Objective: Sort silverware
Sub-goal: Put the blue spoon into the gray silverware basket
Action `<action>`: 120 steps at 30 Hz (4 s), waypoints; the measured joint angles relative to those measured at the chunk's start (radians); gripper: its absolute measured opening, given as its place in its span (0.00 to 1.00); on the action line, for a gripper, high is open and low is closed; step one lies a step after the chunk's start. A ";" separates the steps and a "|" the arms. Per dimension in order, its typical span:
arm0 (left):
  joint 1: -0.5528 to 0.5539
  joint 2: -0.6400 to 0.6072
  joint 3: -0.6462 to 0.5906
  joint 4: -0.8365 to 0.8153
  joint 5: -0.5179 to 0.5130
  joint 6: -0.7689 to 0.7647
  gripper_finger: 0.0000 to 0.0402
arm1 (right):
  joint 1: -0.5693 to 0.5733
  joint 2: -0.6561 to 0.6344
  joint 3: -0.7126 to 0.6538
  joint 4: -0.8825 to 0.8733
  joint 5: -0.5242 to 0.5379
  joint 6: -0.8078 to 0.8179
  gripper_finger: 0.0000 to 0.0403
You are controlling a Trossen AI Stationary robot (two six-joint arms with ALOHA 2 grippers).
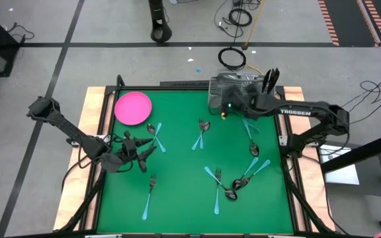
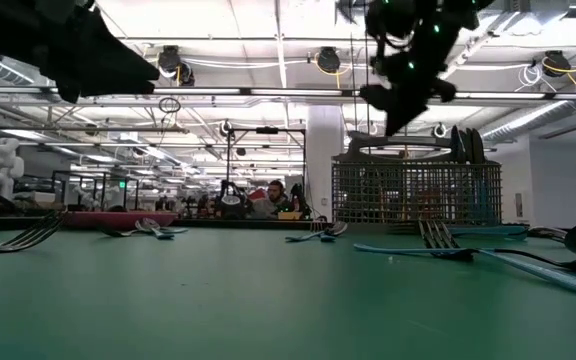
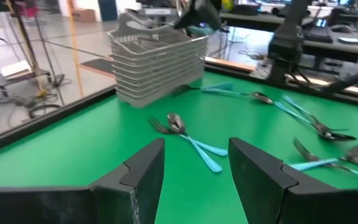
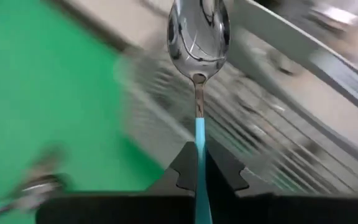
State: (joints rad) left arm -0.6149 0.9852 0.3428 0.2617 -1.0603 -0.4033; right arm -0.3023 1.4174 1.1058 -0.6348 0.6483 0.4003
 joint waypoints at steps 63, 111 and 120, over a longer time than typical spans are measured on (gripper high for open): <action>-0.053 0.000 0.000 -0.016 0.042 0.017 0.45 | -0.352 0.019 -0.790 1.691 0.008 -0.397 0.05; 0.322 0.008 0.000 0.124 0.619 0.485 0.45 | 0.168 -0.093 -0.229 0.520 -0.441 0.261 0.21; 0.451 0.001 0.000 0.101 0.859 0.491 0.45 | 0.206 0.128 -0.033 0.534 -0.446 0.132 0.21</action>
State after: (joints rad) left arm -0.1639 0.9859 0.3431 0.3631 -0.2016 0.0876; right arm -0.0968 1.5457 1.0725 -0.1005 0.2018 0.5323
